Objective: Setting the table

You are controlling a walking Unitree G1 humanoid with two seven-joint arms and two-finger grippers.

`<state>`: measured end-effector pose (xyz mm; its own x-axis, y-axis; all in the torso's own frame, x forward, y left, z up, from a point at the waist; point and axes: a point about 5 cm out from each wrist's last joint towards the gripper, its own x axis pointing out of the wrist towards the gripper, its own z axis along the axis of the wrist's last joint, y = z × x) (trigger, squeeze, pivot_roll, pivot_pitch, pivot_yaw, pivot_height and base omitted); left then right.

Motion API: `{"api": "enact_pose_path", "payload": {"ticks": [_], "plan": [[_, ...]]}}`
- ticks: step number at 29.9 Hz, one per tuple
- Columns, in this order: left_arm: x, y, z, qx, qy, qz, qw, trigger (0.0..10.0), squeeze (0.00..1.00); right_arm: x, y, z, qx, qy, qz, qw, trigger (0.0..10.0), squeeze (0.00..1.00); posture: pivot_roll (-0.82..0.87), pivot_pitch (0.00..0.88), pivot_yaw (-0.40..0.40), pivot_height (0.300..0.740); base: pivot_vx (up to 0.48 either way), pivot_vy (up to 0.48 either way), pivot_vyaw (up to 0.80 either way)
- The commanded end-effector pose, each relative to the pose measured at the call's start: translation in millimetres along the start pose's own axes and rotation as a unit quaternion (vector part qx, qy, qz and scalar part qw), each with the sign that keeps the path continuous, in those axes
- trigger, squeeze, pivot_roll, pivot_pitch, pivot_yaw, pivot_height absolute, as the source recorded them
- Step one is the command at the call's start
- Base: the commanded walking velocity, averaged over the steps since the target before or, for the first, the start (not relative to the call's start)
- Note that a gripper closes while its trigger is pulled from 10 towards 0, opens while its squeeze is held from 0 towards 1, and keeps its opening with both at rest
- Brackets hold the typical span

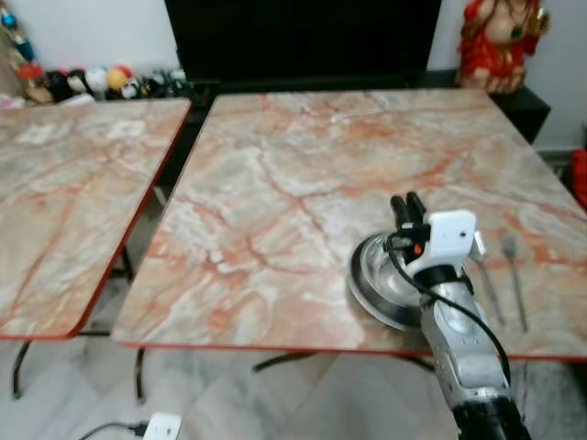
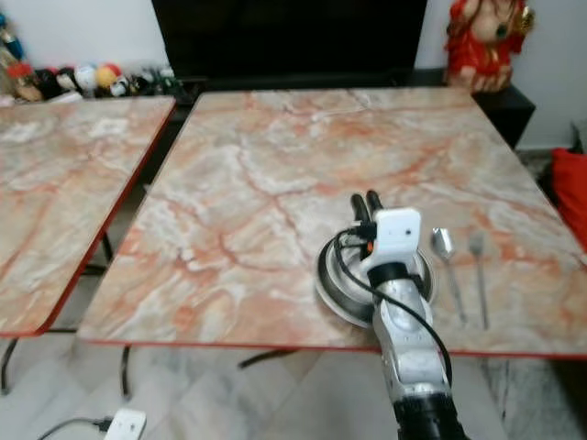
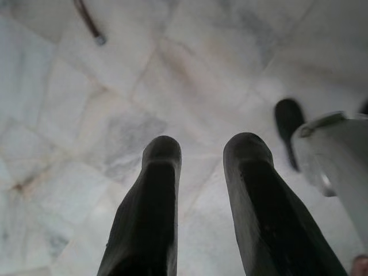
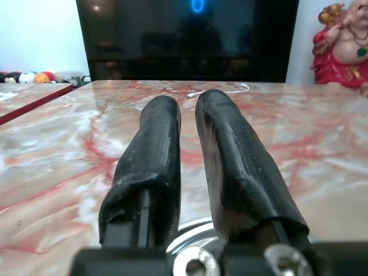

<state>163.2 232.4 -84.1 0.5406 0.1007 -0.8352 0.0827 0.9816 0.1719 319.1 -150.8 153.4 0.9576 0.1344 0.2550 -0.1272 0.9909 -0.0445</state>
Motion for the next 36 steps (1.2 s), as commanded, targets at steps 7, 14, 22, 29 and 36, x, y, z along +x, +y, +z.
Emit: {"api": "enact_pose_path", "payload": {"ticks": [7, 14, 22, 29, 36], "plan": [[-1.0, -0.2, -7, 0.001, 0.014, -0.001, 1.0, 10.0, 0.0, 2.6, 20.5, 2, 0.024, -0.007, 0.021, 0.999, 10.0, 0.0, -0.16, 0.0, 0.079, 0.74, 0.0, 0.48, 0.06], [-1.0, -1.4, -7, 0.004, 0.014, -0.005, 1.0, 10.0, 0.0, 2.8, 32.7, 2, 0.028, -0.007, 0.041, 0.999, 10.0, 0.0, -0.16, 0.0, 0.075, 0.74, 0.0, 0.48, 0.0], [-1.3, -3.1, -9, -0.001, 0.016, -0.005, 1.0, 10.0, 0.0, 5.1, 30.8, 0, 0.05, 0.001, 0.002, 0.999, 10.0, 0.0, -0.15, 0.0, 0.061, 0.74, 0.0, 0.48, 0.0], [-1.8, -3.8, -12, -0.002, 0.019, -0.005, 1.0, 10.0, 0.0, 5.0, 30.8, -1, 0.06, 0.003, -0.022, 0.998, 10.0, 0.0, -0.13, 0.0, 0.056, 0.74, 0.0, 0.48, 0.0], [-2.6, -4.6, -16, -0.005, 0.023, -0.003, 1.0, 10.0, 0.0, 2.2, 31.4, -7, 0.063, 0.018, -0.03, 0.997, 10.0, 0.0, -0.12, 0.0, 0.045, 0.74, 0.0, 0.48, 0.0]]}}
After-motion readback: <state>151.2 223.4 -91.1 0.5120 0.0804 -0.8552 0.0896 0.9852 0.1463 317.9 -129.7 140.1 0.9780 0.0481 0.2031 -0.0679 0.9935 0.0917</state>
